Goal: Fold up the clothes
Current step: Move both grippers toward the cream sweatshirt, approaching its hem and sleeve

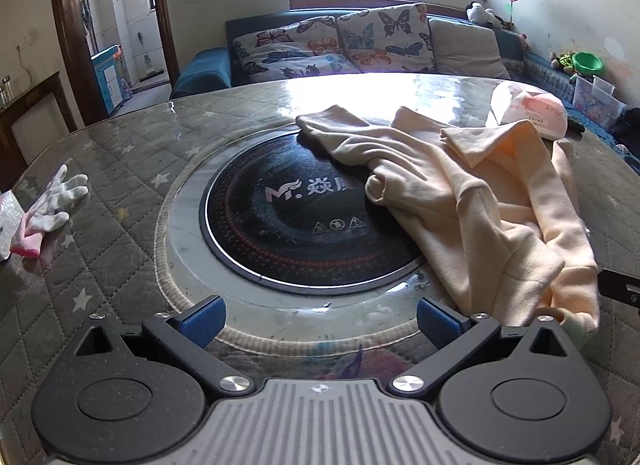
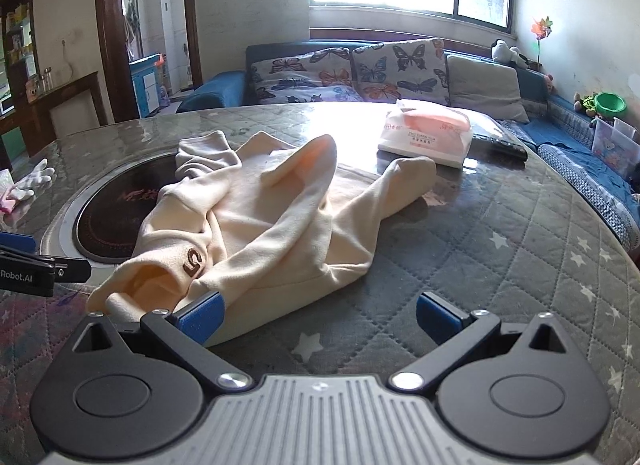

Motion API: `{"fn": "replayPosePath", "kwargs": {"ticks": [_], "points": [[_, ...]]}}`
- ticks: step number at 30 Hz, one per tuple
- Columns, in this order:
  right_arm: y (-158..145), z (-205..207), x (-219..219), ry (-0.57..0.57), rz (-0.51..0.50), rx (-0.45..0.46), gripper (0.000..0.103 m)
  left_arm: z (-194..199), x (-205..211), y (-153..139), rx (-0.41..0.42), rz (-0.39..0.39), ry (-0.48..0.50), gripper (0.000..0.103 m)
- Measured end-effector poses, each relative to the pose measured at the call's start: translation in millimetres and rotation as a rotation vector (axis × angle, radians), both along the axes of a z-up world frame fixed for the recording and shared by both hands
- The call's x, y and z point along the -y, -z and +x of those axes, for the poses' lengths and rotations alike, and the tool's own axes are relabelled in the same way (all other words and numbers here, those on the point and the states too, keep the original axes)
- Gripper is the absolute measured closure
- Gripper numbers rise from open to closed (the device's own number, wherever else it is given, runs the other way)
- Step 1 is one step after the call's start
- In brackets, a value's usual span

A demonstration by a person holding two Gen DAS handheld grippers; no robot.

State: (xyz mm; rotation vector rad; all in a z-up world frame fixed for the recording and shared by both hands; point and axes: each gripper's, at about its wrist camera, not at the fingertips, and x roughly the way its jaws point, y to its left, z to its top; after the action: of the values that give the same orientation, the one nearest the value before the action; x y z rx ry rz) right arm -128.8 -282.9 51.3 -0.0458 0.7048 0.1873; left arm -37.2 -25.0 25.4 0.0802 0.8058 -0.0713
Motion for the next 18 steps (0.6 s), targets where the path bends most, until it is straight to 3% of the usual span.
{"fn": "replayPosePath", "kwargs": {"ticks": [11,18], "points": [[-3,13,-4,-0.022,-0.020,0.007,0.002,16,10,-6,0.007,0.010,0.025,0.000],[-5,26,-8,-0.044,-0.020,0.002,0.010,27,16,-10,0.012,0.021,0.041,0.000]]}}
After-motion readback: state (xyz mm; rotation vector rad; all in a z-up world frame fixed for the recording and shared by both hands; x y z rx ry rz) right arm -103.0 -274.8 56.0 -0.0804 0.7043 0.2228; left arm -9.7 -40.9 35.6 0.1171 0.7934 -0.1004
